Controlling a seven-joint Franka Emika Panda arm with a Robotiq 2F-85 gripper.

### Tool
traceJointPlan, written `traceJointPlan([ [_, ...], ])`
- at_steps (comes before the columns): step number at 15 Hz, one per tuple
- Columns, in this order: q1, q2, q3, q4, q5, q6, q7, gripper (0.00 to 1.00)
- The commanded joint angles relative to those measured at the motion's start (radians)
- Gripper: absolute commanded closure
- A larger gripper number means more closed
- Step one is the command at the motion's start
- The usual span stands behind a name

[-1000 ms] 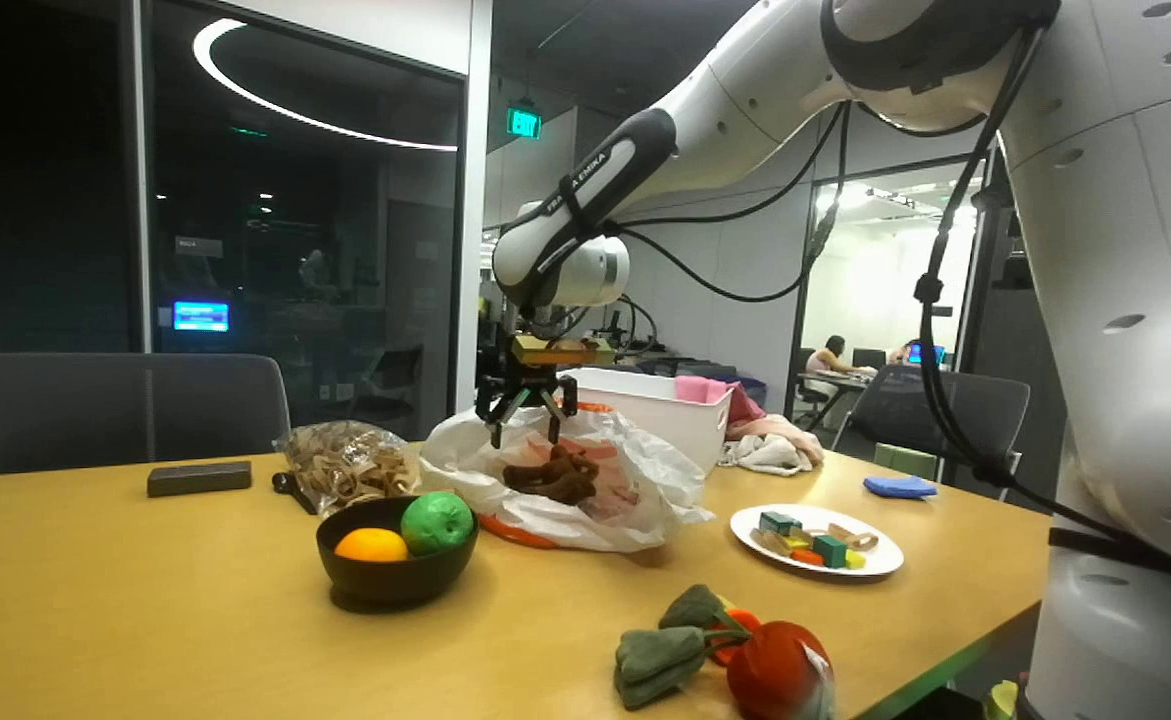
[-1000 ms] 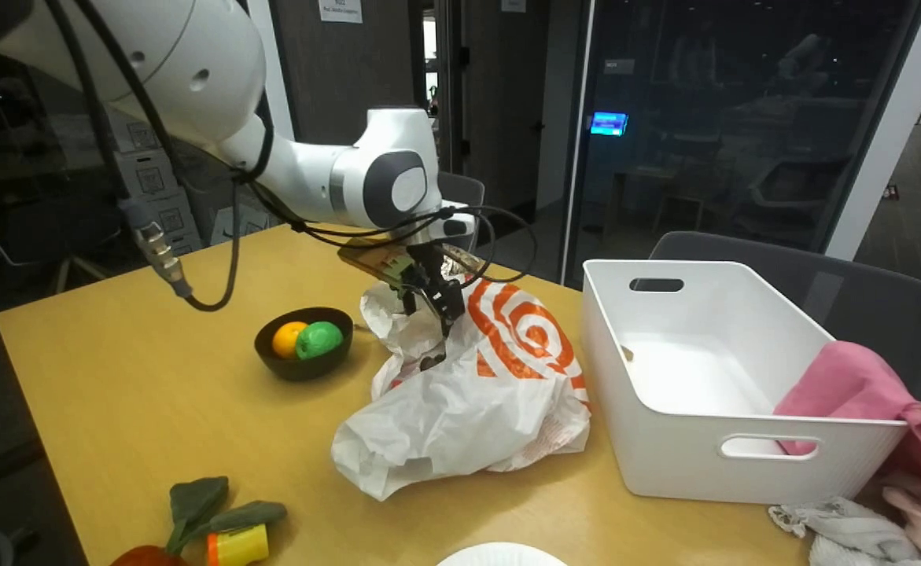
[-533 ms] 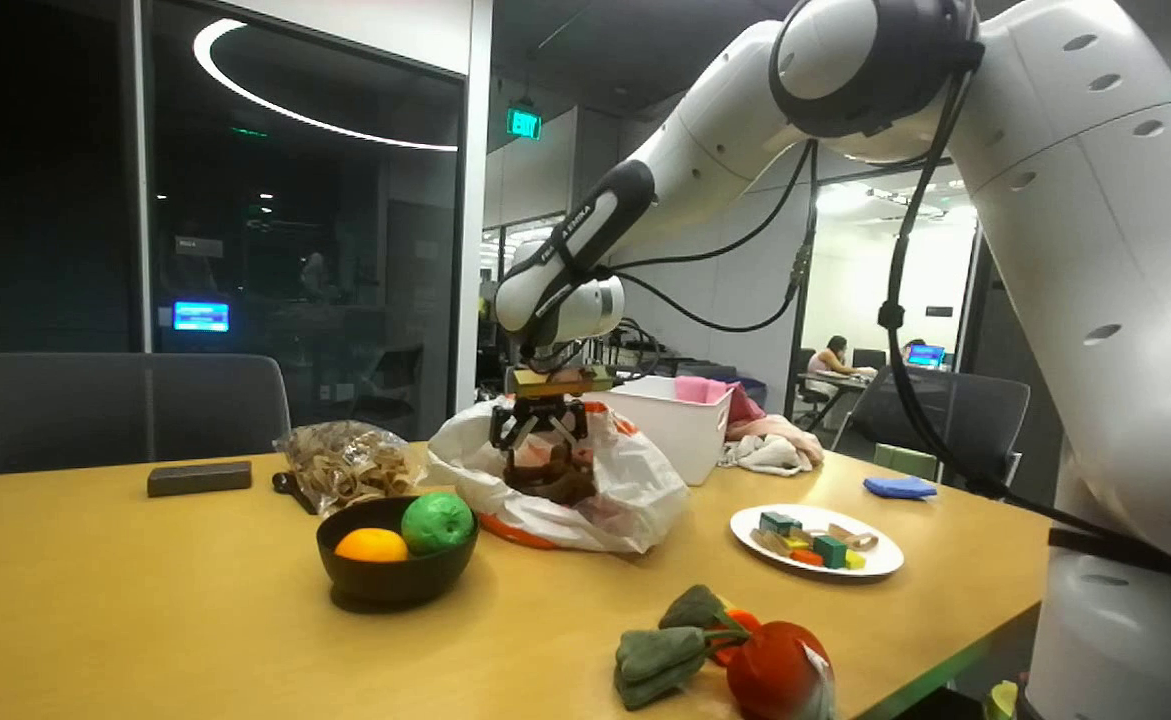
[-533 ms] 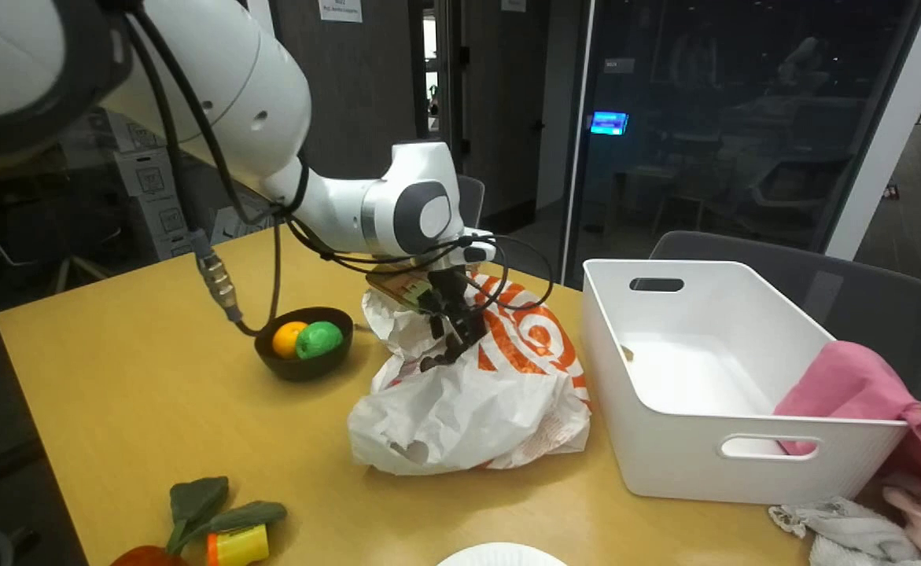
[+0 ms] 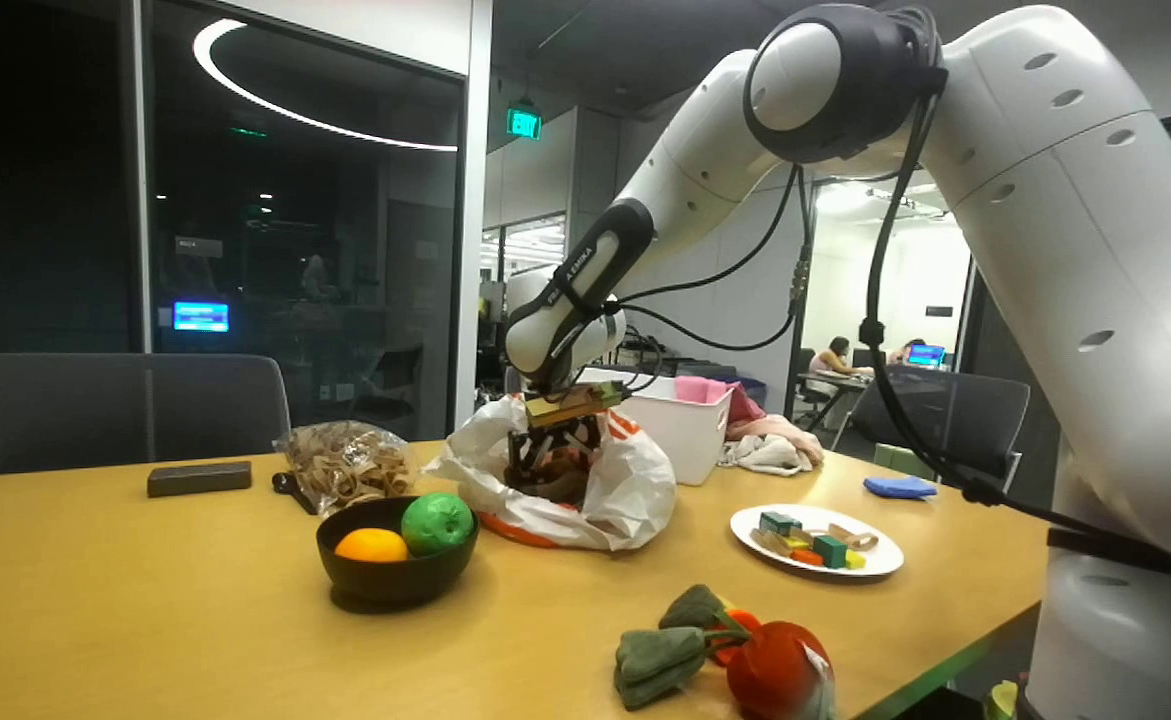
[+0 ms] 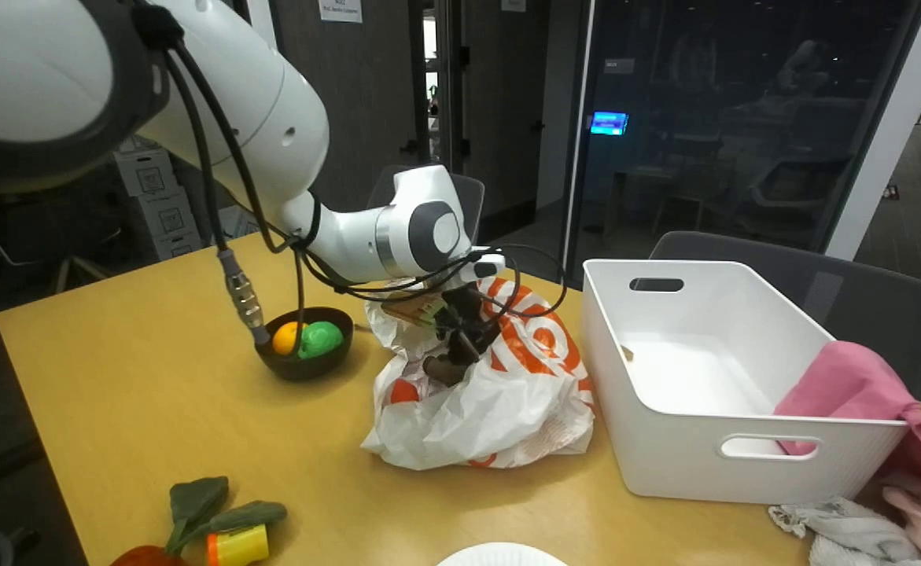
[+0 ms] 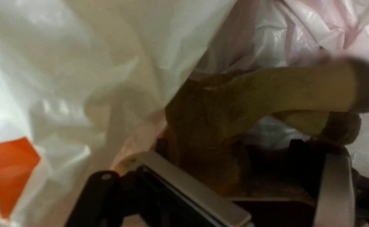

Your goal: Remove the objects from the plastic bag, place the stuffed toys on the table and place the fruits inside the black bowl

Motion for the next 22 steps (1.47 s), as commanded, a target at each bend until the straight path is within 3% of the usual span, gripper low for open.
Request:
traceJointPlan([
  [1,-0.004,0.021,0.012,0.022,0.032,0.005,-0.02,0.34],
  [9,0.007,-0.004,0.017,0.017,0.029,0.004,-0.027,0.94],
  [11,0.007,-0.039,0.036,0.003,0.047,-0.002,-0.048,0.97],
  [18,0.018,-0.174,0.096,-0.023,0.065,-0.045,-0.144,0.95],
  [22,0.014,-0.248,0.14,-0.002,0.09,-0.318,-0.291,0.95],
])
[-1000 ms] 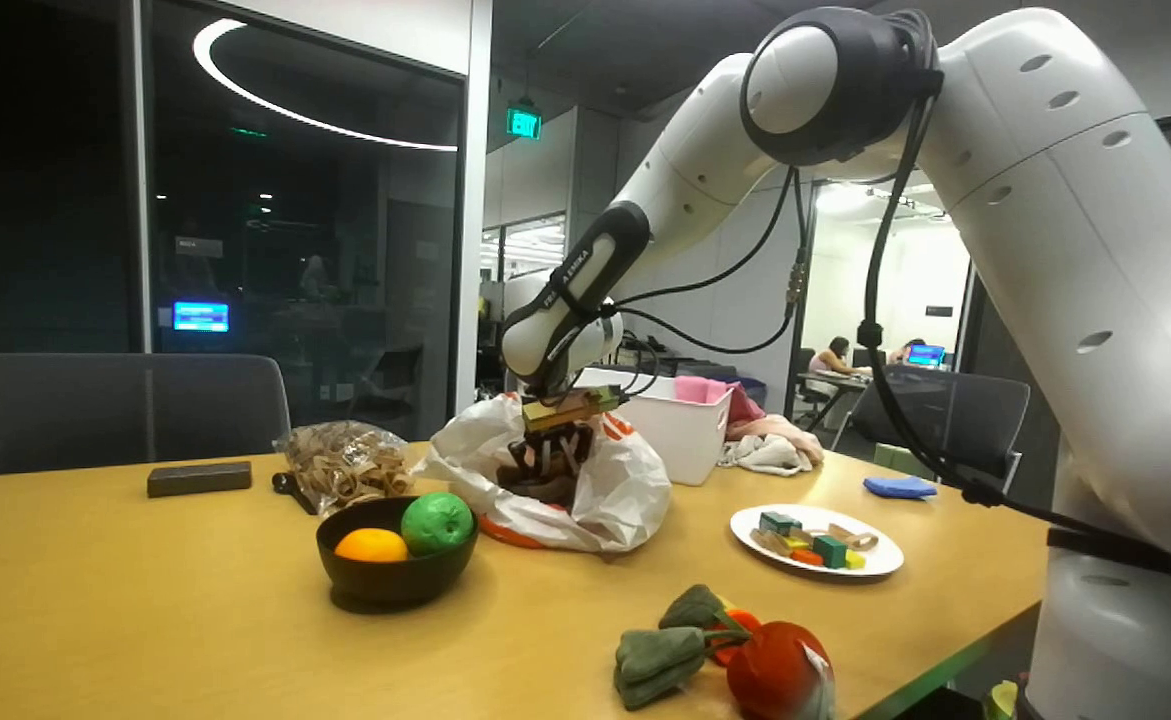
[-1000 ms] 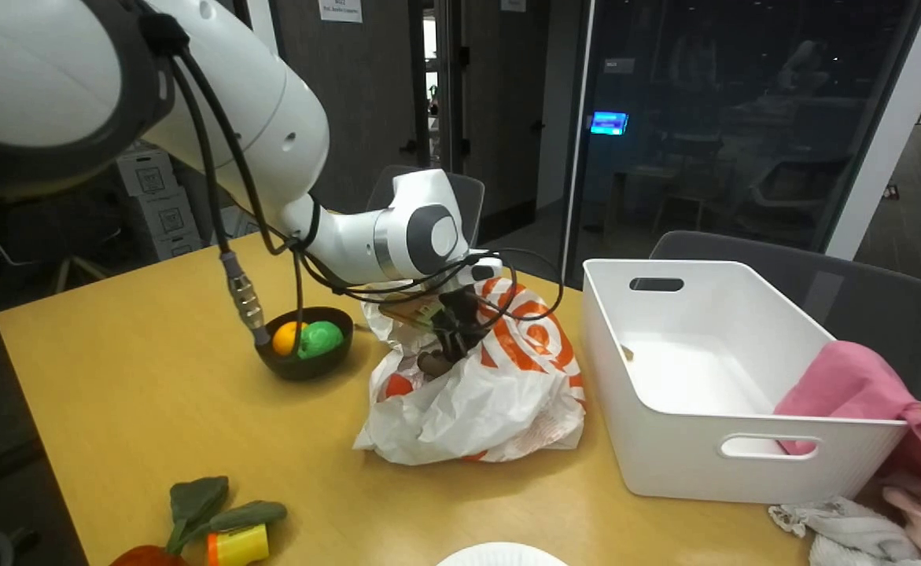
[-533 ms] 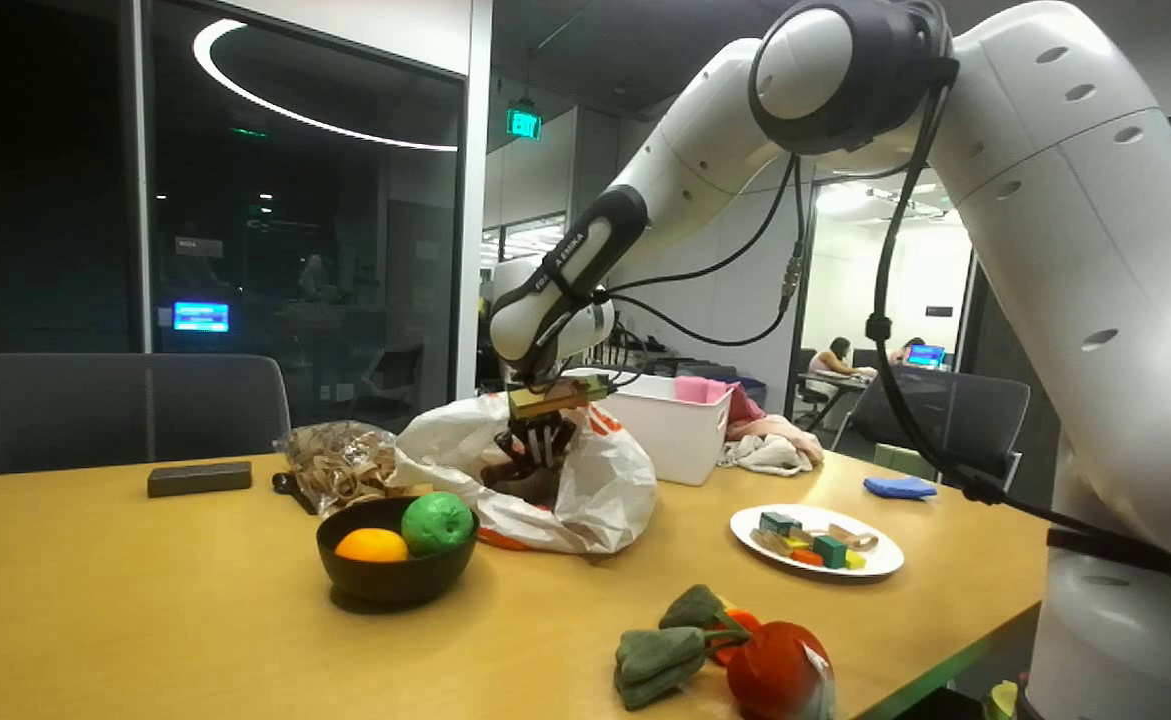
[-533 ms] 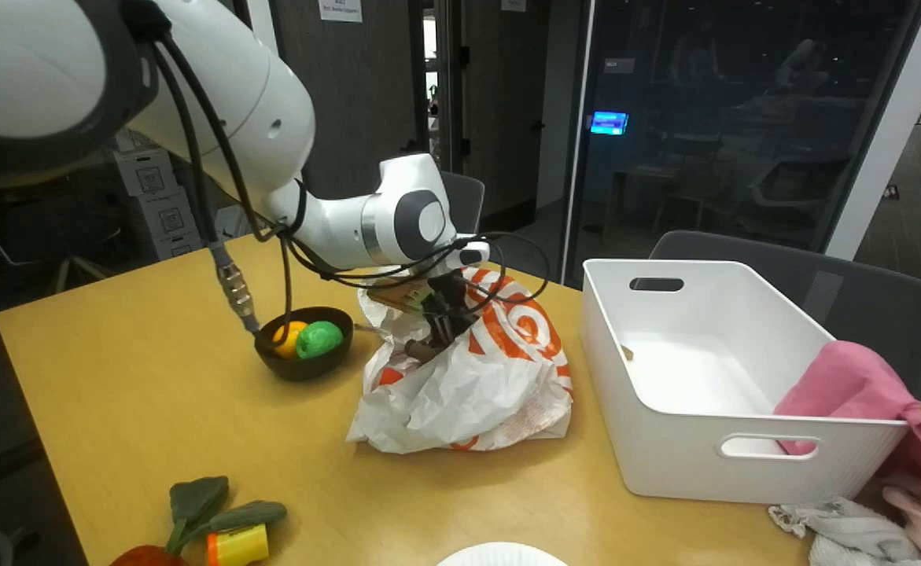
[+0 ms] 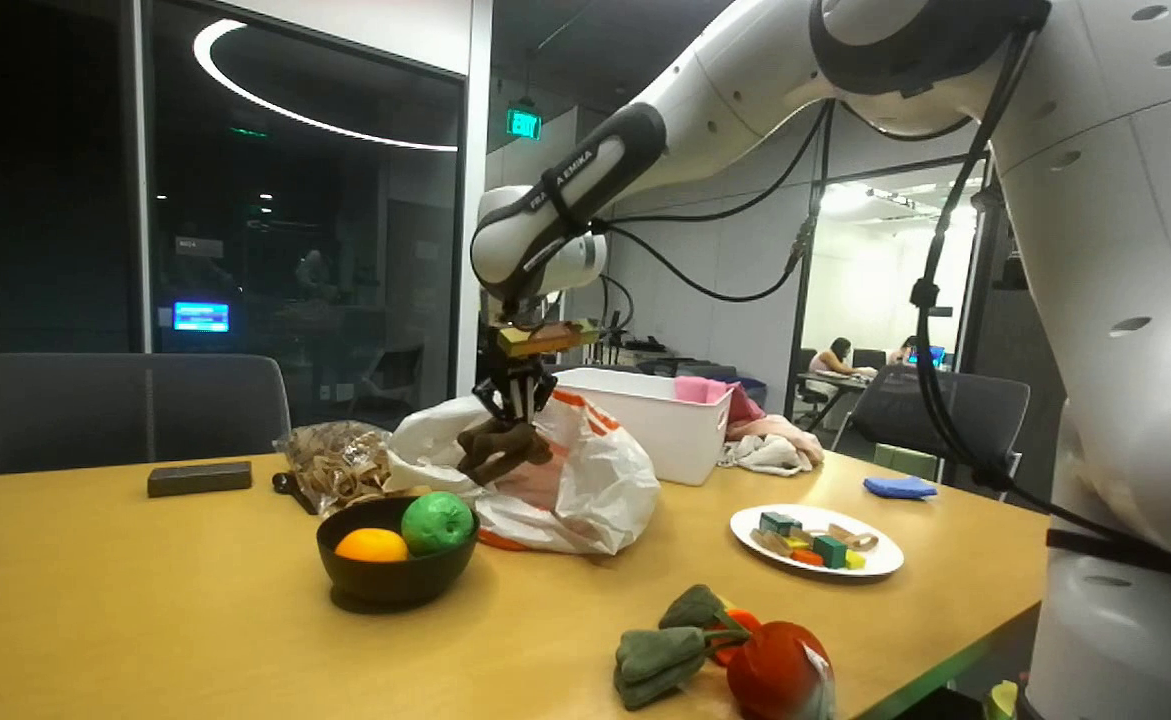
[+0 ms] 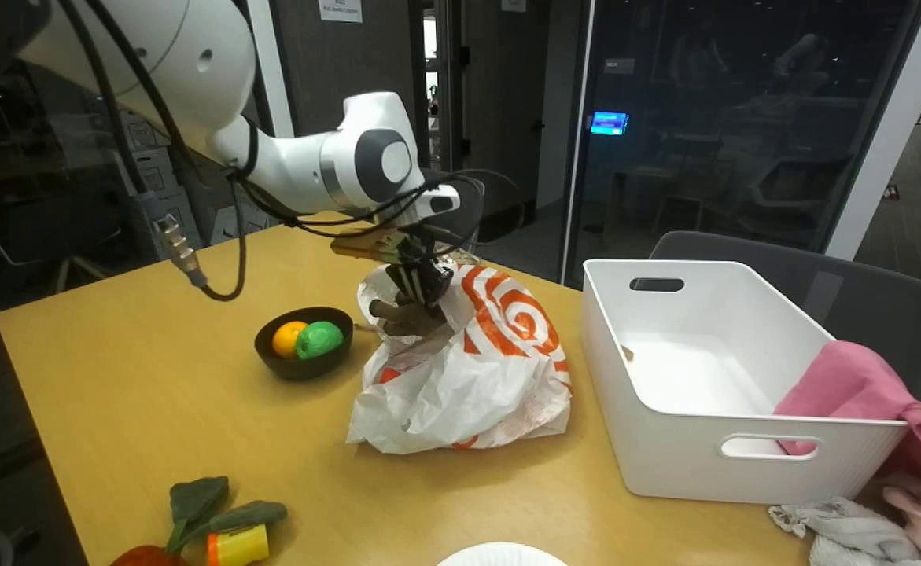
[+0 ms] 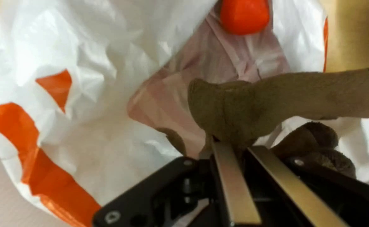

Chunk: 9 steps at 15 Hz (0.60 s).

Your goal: Remove the objects from the plastic bag, place the stuffed toys on the table and place the fruits inside the black bowl

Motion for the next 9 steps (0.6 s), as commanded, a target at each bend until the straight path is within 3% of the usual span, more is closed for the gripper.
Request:
traceJointPlan([
  [1,-0.012,-0.09,0.04,-0.006,0.033,-0.235,-0.155,0.95],
  [3,-0.019,-0.112,0.055,0.003,0.042,-0.356,-0.242,0.95],
  [9,-0.051,-0.208,0.092,-0.01,0.198,-0.513,-0.564,0.94],
])
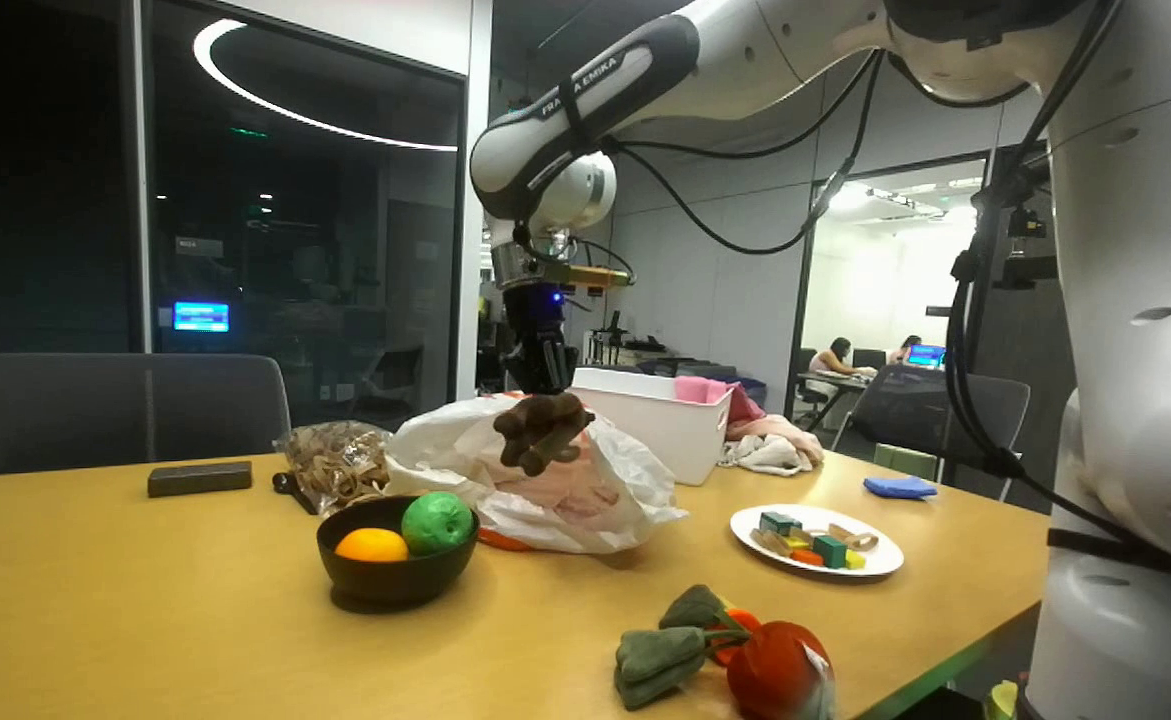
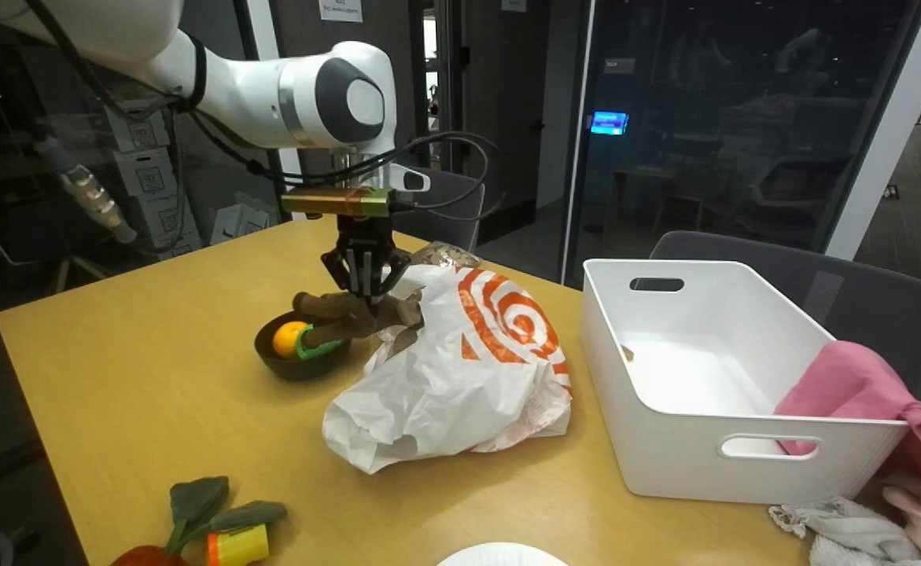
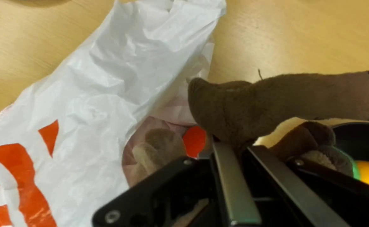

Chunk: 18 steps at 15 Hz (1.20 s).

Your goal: Remove the objects from the plastic bag, place the stuffed toys on the table and place the fruits inside the black bowl

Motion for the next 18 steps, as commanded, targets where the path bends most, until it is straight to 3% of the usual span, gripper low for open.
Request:
traceJointPlan([
  [1,-0.03,-0.091,0.029,-0.016,0.092,-0.102,-0.19,0.94],
  [7,-0.022,-0.222,0.029,-0.095,0.171,-0.276,-0.478,0.94],
  [9,-0.008,-0.266,0.034,-0.178,0.154,-0.292,-0.541,0.94],
  [14,0.02,-0.351,0.056,-0.422,0.094,-0.121,-0.533,0.94],
  [18,0.045,-0.351,0.056,-0.543,0.186,0.025,-0.581,0.92],
])
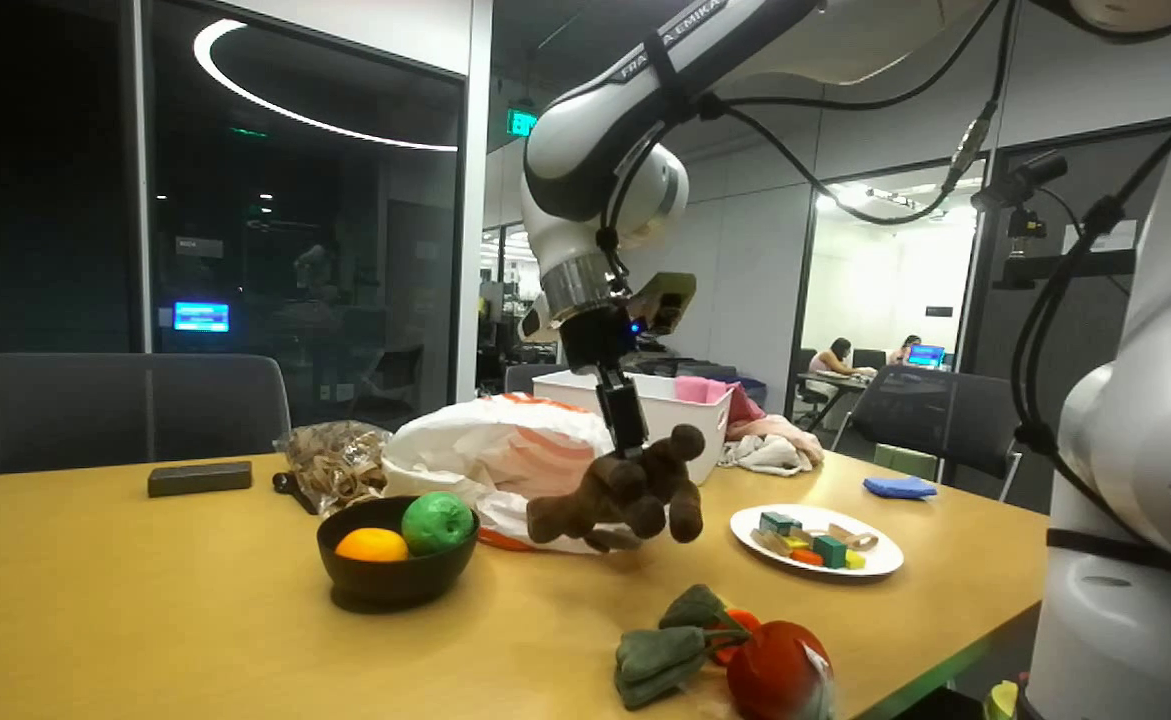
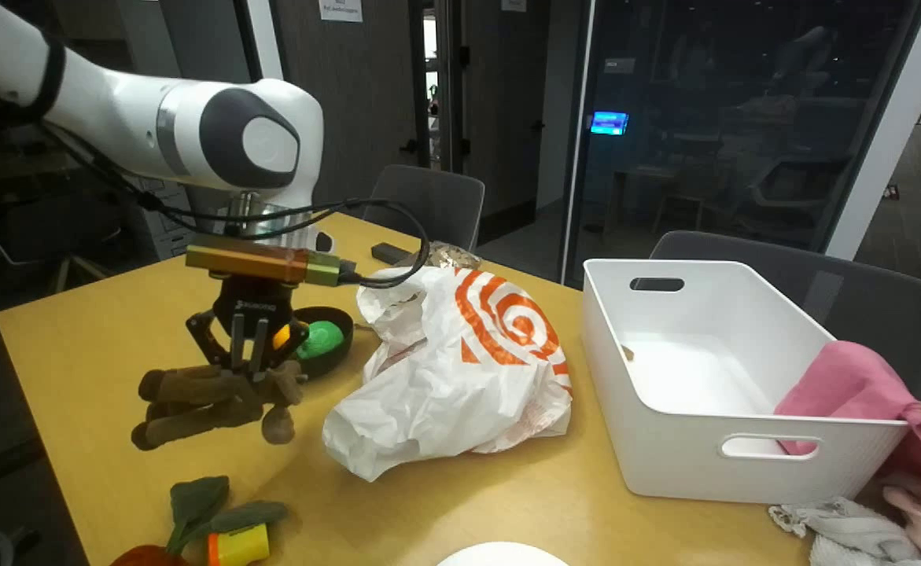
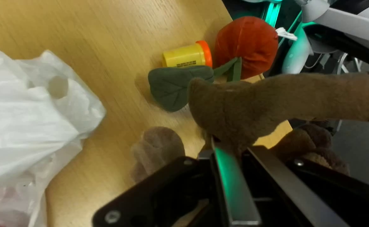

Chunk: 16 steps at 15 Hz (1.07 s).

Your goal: Remove the objects from the plastic bag, place the stuffed toys on the table and place the fruits inside the black bowl

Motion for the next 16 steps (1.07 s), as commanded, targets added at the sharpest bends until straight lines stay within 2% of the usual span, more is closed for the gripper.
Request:
traceJointPlan([
  [1,0.017,-0.026,-0.009,-0.101,0.081,0.11,-0.051,0.92],
  [4,0.003,0.02,-0.036,-0.098,0.168,0.141,-0.145,0.94],
  [5,0.0,0.023,-0.039,-0.097,0.177,0.165,-0.173,0.72],
  [9,-0.017,0.039,-0.059,-0.078,0.2,0.226,-0.25,0.44],
  [14,-0.019,-0.014,-0.055,-0.063,0.18,0.323,-0.224,0.06],
  [16,-0.008,0.002,-0.044,-0.035,0.143,0.378,-0.253,0.0],
])
